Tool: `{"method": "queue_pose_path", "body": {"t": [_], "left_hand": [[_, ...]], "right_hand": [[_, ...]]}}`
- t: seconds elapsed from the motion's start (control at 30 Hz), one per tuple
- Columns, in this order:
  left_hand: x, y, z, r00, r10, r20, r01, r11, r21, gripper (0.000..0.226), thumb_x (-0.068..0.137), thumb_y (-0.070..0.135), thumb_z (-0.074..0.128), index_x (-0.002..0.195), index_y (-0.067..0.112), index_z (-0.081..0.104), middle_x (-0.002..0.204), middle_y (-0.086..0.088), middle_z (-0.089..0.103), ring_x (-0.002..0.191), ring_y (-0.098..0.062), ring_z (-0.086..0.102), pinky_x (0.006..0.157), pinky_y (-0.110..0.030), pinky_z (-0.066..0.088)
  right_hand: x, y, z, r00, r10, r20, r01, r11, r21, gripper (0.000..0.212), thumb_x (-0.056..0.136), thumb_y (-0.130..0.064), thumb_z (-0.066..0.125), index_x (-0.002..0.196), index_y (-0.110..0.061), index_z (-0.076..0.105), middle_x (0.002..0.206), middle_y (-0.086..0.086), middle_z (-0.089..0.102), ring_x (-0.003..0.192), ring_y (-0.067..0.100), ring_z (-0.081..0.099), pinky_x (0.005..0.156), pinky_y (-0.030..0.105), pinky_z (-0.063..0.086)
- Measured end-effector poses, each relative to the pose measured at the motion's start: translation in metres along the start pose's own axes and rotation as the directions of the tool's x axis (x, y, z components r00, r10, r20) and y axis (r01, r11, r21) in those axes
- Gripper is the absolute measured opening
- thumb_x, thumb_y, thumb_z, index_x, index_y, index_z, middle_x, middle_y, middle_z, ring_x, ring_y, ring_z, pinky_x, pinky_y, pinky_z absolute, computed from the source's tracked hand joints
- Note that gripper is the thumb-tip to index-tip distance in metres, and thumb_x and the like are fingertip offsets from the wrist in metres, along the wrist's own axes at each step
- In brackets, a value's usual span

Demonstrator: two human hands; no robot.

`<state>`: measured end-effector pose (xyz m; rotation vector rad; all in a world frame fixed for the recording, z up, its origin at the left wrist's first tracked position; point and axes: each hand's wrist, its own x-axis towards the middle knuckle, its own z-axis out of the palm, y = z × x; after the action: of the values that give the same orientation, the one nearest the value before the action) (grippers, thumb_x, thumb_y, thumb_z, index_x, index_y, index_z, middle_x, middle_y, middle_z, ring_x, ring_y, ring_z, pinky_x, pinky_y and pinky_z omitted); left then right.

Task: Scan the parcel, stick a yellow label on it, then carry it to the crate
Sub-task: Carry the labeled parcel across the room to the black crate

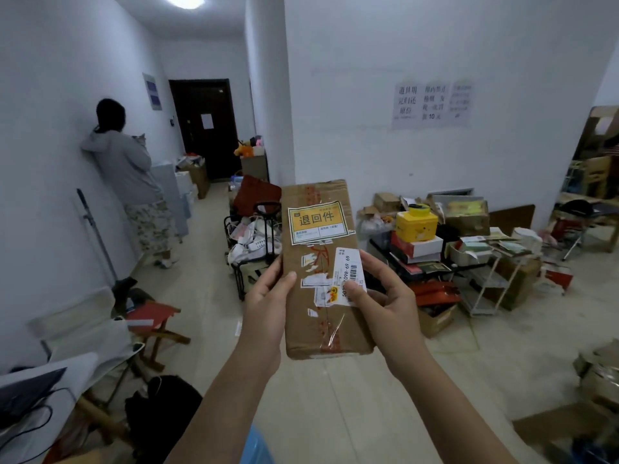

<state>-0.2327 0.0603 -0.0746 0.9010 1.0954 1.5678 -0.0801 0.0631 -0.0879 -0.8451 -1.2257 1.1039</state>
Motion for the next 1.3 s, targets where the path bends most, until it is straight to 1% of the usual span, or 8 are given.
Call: {"method": "queue_pose_path", "body": {"t": [0.17,0.3,0.43,0.6,0.67,0.8,1.0,1.3], "left_hand": [[0.018,0.01,-0.019,1.0,-0.005,0.025,0.005,1.0,-0.004,0.037,0.092,0.014,0.054,0.127,0.025,0.06,0.106,-0.004,0.075,0.082,-0.016,0.075,0.065,-0.031,0.061],[0.033,0.012,-0.029,1.0,-0.011,0.019,0.011,1.0,-0.012,0.038,0.092,0.015,0.054,0.128,0.026,0.059,0.107,-0.004,0.075,0.085,-0.017,0.074,0.071,-0.034,0.061],[0.048,0.011,-0.034,1.0,-0.023,0.012,0.023,1.0,-0.017,0.037,0.092,0.016,0.053,0.128,0.026,0.059,0.107,-0.004,0.075,0.091,-0.021,0.074,0.077,-0.038,0.06],[0.073,0.002,-0.028,1.0,-0.027,0.005,0.027,1.0,-0.005,0.033,0.093,0.014,0.052,0.12,0.028,0.064,0.106,-0.003,0.075,0.089,-0.02,0.073,0.074,-0.037,0.061],[0.085,-0.006,-0.02,0.999,-0.042,-0.002,0.042,0.999,0.001,0.03,0.093,0.014,0.052,0.115,0.03,0.065,0.103,-0.003,0.075,0.086,-0.019,0.073,0.072,-0.036,0.06],[0.117,-0.026,0.008,0.997,-0.081,-0.017,0.081,0.997,0.016,0.034,0.092,0.014,0.054,0.122,0.028,0.063,0.104,-0.004,0.075,0.085,-0.02,0.073,0.069,-0.035,0.061],[0.182,-0.054,0.074,0.994,-0.097,-0.051,0.098,0.995,0.019,0.024,0.09,0.016,0.056,0.103,0.033,0.068,0.08,0.003,0.078,0.071,-0.019,0.074,0.059,-0.033,0.059],[0.276,-0.079,0.188,0.997,-0.071,-0.03,0.069,0.997,-0.043,0.029,0.092,0.014,0.054,0.11,0.032,0.066,0.093,-0.004,0.077,0.073,-0.02,0.074,0.053,-0.031,0.058]], "right_hand": [[0.011,0.007,0.025,0.999,-0.015,-0.045,0.015,1.0,-0.001,0.046,0.087,-0.006,0.064,0.127,-0.027,0.058,0.101,-0.011,0.073,0.079,0.012,0.075,0.058,0.024,0.059],[0.024,0.011,0.035,1.0,-0.006,-0.019,0.006,1.0,-0.017,0.044,0.087,-0.007,0.063,0.125,-0.029,0.058,0.091,-0.015,0.075,0.079,0.012,0.075,0.058,0.024,0.06],[0.042,0.015,0.042,1.0,-0.009,-0.006,0.008,1.0,-0.03,0.043,0.087,-0.007,0.063,0.123,-0.032,0.057,0.108,-0.008,0.07,0.08,0.009,0.074,0.056,0.023,0.059],[0.065,0.032,0.038,1.0,0.011,-0.016,-0.012,0.999,-0.04,0.04,0.088,-0.007,0.063,0.115,-0.036,0.057,0.085,-0.02,0.075,0.074,0.007,0.074,0.056,0.022,0.059],[0.076,0.041,0.031,0.999,0.02,-0.03,-0.021,0.999,-0.028,0.04,0.088,-0.007,0.063,0.116,-0.035,0.058,0.087,-0.02,0.074,0.075,0.006,0.074,0.055,0.021,0.058],[0.109,0.055,0.009,0.998,0.033,-0.055,-0.033,0.999,-0.005,0.041,0.088,-0.007,0.063,0.121,-0.03,0.058,0.1,-0.016,0.07,0.078,0.006,0.074,0.056,0.02,0.058],[0.186,0.079,-0.04,0.992,0.022,-0.121,-0.023,1.0,-0.004,0.045,0.087,-0.007,0.064,0.128,-0.024,0.058,0.113,-0.001,0.07,0.084,0.013,0.074,0.062,0.027,0.06],[0.308,0.082,-0.136,0.997,-0.01,-0.077,0.008,1.0,-0.03,0.045,0.087,-0.006,0.064,0.128,-0.021,0.057,0.096,-0.008,0.074,0.08,0.011,0.074,0.061,0.028,0.061]]}}
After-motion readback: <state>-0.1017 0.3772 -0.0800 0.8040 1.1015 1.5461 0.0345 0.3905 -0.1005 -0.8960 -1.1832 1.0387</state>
